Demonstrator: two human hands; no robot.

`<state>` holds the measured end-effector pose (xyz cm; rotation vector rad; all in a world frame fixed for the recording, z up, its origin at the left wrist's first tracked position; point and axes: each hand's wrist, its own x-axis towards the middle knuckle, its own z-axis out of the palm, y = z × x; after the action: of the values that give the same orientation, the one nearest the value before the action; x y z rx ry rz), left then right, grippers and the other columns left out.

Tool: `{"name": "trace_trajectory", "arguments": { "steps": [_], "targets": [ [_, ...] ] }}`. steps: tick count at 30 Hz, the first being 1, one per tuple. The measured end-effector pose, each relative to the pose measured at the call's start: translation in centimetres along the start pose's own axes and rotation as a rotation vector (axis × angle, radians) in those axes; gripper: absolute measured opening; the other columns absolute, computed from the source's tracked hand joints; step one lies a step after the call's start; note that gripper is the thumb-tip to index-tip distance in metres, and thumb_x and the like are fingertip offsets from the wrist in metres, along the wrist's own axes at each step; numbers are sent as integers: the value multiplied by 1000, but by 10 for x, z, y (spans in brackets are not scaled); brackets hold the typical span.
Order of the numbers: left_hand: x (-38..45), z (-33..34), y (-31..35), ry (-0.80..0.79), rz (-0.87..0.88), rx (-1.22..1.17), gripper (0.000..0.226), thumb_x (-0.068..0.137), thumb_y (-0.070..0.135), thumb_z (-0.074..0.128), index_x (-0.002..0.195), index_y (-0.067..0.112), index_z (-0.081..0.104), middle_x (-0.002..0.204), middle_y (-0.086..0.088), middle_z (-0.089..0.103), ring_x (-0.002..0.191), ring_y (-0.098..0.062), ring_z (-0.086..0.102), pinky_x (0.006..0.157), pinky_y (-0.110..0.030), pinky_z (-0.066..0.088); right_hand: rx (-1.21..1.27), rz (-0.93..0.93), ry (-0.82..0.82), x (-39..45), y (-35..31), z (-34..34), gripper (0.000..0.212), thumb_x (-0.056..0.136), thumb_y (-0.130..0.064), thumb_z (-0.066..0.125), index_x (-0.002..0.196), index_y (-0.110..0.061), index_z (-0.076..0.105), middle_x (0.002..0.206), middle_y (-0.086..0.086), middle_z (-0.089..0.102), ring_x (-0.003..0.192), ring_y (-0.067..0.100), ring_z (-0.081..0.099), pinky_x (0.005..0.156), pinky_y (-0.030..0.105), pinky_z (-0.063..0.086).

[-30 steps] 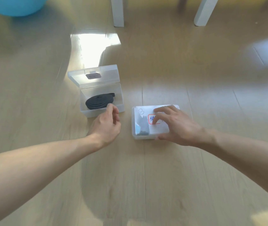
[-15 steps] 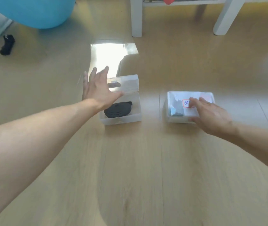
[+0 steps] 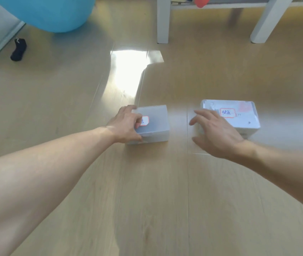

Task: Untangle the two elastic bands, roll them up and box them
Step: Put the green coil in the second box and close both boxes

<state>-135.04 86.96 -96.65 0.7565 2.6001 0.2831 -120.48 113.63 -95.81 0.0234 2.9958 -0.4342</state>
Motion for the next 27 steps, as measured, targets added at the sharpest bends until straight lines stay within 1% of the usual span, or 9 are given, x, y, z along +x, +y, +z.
{"name": "trace_trajectory", "arguments": {
  "steps": [3,7,12,14,17,20,22,24,27],
  "targets": [
    [-9,19,22,17,115,37,45,66,39,86,82,25,46,160,-3,33,146,-26,30,106,-44,43,-8,-91,-13,-2,-14,3,59,82,-49,74,131,-27,50,161,0,30,148,22,23,117,36,25],
    [-17,46,56,68,251,18,46,67,39,83,86,21,45,159,-7,34,147,-25,28,106,-41,43,-154,-158,-139,-6,-19,14,76,69,-65,77,124,-22,46,166,7,16,153,28,11,122,38,15],
    [-19,48,68,85,323,48,46,68,43,80,85,21,43,153,-17,37,139,-33,35,96,-50,51,-179,-138,-126,-3,-18,21,58,75,-57,73,112,-19,50,162,11,25,146,31,27,118,38,24],
    [-20,50,68,86,336,88,41,70,44,78,87,18,51,153,-19,36,137,-35,36,93,-50,52,-209,-151,-112,-2,-20,22,52,76,-54,71,110,-19,53,160,14,29,142,34,32,116,41,29],
    [-19,57,65,72,352,177,47,76,49,68,98,7,66,161,-24,28,147,-42,26,108,-52,44,-302,-177,-101,-6,-22,27,47,80,-50,63,112,-16,54,159,22,27,140,42,32,115,48,29],
    [-19,62,64,50,333,206,48,81,47,67,104,5,67,166,-24,20,154,-47,14,118,-57,30,-335,-173,-80,-12,-25,36,45,87,-46,58,120,-16,49,161,26,20,144,48,25,116,56,25],
    [-18,61,67,29,310,239,46,85,46,70,108,6,67,169,-21,15,156,-44,9,120,-58,26,-330,-154,-80,-13,-27,42,46,91,-46,57,123,-14,46,163,25,13,148,48,18,119,57,20],
    [-17,55,72,-1,269,267,48,88,50,69,113,9,65,171,-15,9,158,-37,3,122,-60,21,-328,-152,-103,-10,-24,42,55,94,-56,53,125,-11,45,165,23,9,152,45,10,122,56,15],
    [-11,46,74,46,207,337,58,90,49,67,133,13,51,173,-9,4,160,-31,-2,123,-62,18,-137,-125,8,-4,-8,27,58,95,-64,47,118,-12,54,163,15,27,153,33,20,124,47,14]
  ]
}}
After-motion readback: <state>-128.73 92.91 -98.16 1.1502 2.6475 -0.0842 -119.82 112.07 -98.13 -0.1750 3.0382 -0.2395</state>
